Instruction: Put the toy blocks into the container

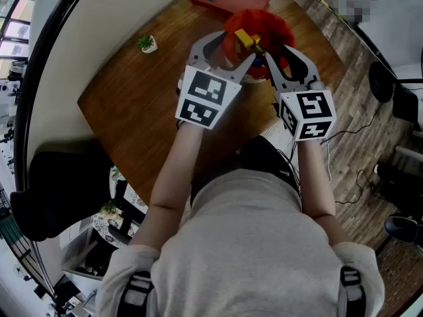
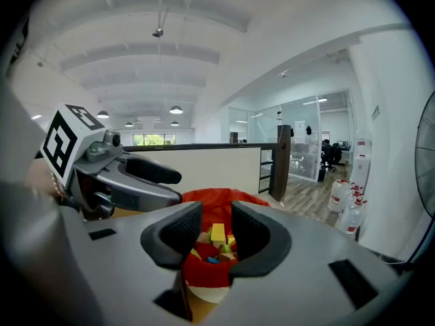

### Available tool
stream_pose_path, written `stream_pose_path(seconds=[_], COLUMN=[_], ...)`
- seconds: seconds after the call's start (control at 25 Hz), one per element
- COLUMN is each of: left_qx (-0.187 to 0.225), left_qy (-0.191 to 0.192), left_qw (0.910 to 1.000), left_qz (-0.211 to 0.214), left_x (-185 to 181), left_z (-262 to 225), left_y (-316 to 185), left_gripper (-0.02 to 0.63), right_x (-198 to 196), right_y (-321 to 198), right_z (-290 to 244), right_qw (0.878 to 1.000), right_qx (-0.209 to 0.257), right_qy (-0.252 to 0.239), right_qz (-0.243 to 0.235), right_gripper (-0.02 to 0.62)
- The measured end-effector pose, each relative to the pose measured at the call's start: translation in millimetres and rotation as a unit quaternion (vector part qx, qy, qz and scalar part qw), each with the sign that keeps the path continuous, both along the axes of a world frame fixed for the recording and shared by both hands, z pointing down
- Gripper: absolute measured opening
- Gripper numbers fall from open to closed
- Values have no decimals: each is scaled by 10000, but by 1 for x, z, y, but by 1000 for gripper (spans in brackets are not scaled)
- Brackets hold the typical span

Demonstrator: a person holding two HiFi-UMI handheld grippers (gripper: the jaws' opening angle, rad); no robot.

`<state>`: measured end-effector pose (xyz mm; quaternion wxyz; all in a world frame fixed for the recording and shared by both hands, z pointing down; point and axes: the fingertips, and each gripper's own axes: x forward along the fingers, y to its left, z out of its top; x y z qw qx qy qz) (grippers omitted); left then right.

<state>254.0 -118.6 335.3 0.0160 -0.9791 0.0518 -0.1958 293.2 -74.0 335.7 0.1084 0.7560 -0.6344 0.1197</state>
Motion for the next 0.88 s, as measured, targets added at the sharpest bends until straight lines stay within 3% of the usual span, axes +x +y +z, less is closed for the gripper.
stream_pose_path(seconds=[0.4,0.68,0.88], left_qx=[-148,-108,-224], left_qy=[126,95,71], left_qw=[9979,9953,9923], left_qz=[-613,-961,-1216], left_x=[-49,-86,-109], left_z=[-2,0,5], left_y=[-18,-27,-28], left_gripper=[228,45,15], right_x=[-45,-90,-111], right_y=[-24,-36,-41], right_z=[-10,-4,0], right_qw=[9971,9885,9828], right_qx=[78,16,-41], right_qy=[46,-25,-66], right_qz=[-761,-1509,-1845], right_gripper=[127,127,124])
